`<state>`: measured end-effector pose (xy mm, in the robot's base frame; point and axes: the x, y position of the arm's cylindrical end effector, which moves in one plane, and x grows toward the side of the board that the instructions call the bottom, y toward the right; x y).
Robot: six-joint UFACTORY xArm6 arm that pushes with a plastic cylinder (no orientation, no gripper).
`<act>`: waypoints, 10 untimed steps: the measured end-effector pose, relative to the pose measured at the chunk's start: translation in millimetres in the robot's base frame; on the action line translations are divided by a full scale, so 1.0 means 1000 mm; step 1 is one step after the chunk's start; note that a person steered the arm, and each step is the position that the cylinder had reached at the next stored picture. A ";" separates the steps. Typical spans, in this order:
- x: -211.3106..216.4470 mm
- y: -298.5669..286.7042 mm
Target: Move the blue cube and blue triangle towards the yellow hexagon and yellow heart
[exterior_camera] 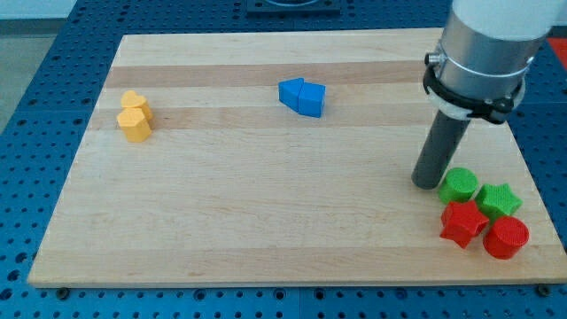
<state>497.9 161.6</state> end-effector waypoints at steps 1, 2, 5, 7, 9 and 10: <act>-0.008 0.000; -0.015 0.000; -0.031 0.000; -0.049 0.000; -0.109 -0.027; -0.109 -0.077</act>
<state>388.6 84.3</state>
